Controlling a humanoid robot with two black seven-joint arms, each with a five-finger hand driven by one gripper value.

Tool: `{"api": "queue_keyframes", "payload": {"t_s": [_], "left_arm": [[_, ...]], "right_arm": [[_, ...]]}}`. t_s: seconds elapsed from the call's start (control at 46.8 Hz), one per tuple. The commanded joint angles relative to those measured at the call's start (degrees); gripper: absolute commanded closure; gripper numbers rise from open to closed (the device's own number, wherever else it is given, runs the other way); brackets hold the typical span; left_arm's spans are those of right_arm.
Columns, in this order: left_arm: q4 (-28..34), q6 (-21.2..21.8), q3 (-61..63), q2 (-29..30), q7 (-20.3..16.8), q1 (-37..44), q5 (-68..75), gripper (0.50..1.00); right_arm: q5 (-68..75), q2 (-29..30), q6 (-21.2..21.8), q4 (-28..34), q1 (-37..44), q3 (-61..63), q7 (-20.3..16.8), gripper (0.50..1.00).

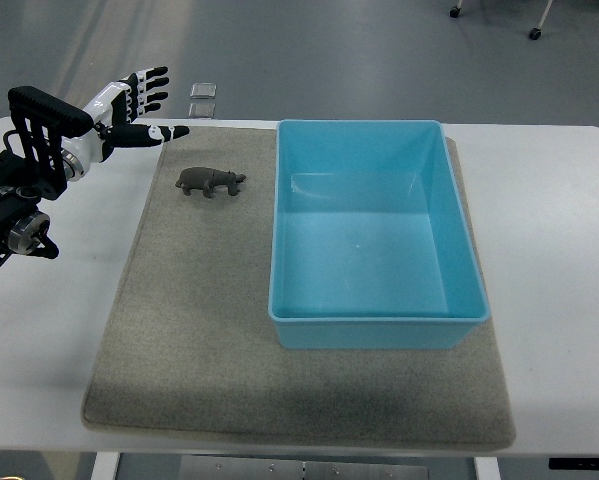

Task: Place brown hippo in blue box with left hand
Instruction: 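Reach the left hand forward over the brown hippo, then close the left hand fingers around the brown hippo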

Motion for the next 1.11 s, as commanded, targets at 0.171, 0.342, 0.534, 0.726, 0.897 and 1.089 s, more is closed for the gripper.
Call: {"api": "queue_keyframes", "payload": {"t_s": [0.171, 0.342, 0.534, 0.726, 0.897, 1.089], "left_arm": [[-3.39, -0.55, 6.15, 3.25, 0.45, -3.90, 7.74, 0.579], [-3.30, -0.37, 13.81, 4.49, 0.45, -7.33, 15.29, 0.581], [-3.30, -0.37, 13.99, 4.49, 0.72, -8.21, 23.12, 0.579], [-2.78, -0.64, 14.25, 4.40, 0.72, -8.83, 23.92, 0.576], [-2.69, -0.64, 14.60, 3.61, 0.81, -9.09, 28.39, 0.576], [-1.02, -0.72, 14.95, 1.77, 0.81, -9.09, 29.45, 0.579]], "right_arm": [[0.00, 0.00, 0.00, 0.01, 0.00, 0.00, 0.00, 0.564], [0.00, 0.00, 0.00, 0.01, 0.00, 0.00, 0.00, 0.564], [0.00, 0.00, 0.00, -0.07, 0.00, 0.00, 0.00, 0.564], [0.00, 0.00, 0.00, 0.01, 0.00, 0.00, 0.00, 0.564], [0.00, 0.00, 0.00, -0.07, 0.00, 0.00, 0.00, 0.564], [0.00, 0.00, 0.00, 0.01, 0.00, 0.00, 0.00, 0.564]]}}
